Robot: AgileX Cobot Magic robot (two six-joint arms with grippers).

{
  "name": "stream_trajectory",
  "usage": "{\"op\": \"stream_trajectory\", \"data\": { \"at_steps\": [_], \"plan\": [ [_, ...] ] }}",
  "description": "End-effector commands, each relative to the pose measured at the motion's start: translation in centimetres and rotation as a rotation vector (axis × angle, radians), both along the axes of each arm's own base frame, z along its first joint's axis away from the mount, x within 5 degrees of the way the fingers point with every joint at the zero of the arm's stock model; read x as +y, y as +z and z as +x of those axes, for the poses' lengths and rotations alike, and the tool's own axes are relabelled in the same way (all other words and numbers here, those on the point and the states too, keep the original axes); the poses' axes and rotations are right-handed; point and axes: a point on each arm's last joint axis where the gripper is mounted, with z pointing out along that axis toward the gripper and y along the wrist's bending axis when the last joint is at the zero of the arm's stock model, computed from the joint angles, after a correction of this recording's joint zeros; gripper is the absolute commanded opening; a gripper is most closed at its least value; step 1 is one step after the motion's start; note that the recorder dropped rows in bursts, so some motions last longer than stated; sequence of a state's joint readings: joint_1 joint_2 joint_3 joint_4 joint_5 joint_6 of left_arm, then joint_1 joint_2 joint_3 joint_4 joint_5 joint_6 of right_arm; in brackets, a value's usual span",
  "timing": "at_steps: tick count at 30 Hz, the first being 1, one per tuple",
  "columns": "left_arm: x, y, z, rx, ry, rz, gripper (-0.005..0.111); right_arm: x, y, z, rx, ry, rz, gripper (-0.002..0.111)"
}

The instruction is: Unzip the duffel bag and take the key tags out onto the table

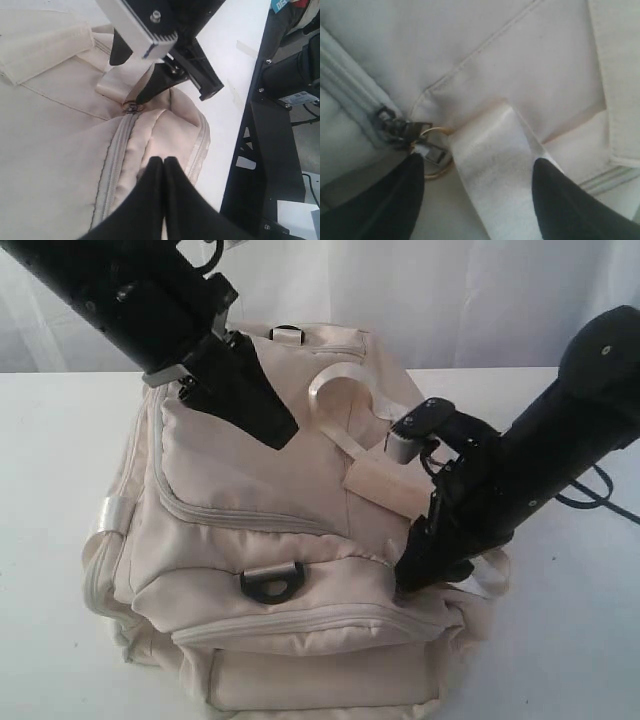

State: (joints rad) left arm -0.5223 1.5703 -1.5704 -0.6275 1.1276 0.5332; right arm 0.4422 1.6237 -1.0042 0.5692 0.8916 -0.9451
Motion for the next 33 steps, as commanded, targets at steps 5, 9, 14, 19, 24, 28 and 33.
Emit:
{"op": "stream_trajectory", "data": {
  "at_steps": [5, 9, 14, 19, 24, 28, 33],
  "plan": [
    [-0.1, 0.5, -0.9, 0.059, -0.046, -0.018, 0.0, -0.1, -1.7, 1.2, -0.09, -0.058, -0.12, 0.043],
    [-0.1, 0.5, -0.8, 0.05, -0.035, -0.027, 0.0, -0.1, -1.5, 1.4, -0.068, -0.127, -0.112, 0.001],
    [-0.1, 0.5, -0.8, 0.05, -0.035, -0.027, 0.0, 0.2, 0.2, 1.6, -0.062, -0.149, -0.091, 0.0],
    [-0.1, 0.5, -0.8, 0.05, -0.035, -0.027, 0.0, -0.3, 3.8, 1.1, -0.169, -0.168, -0.047, 0.0],
    [-0.2, 0.5, -0.7, 0.043, -0.034, -0.03, 0.0, -1.6, 7.8, 0.2, -0.321, -0.234, -0.025, 0.0],
    [-0.3, 0.6, -0.5, 0.03, -0.018, -0.042, 0.0, -2.2, 10.3, -0.9, -0.409, -0.263, 0.027, 0.0],
    [-1.6, 1.0, -0.9, -0.068, -0.09, -0.116, 0.014, -2.6, 11.5, -1.6, -0.447, -0.283, 0.06, 0.0]
  ]
}}
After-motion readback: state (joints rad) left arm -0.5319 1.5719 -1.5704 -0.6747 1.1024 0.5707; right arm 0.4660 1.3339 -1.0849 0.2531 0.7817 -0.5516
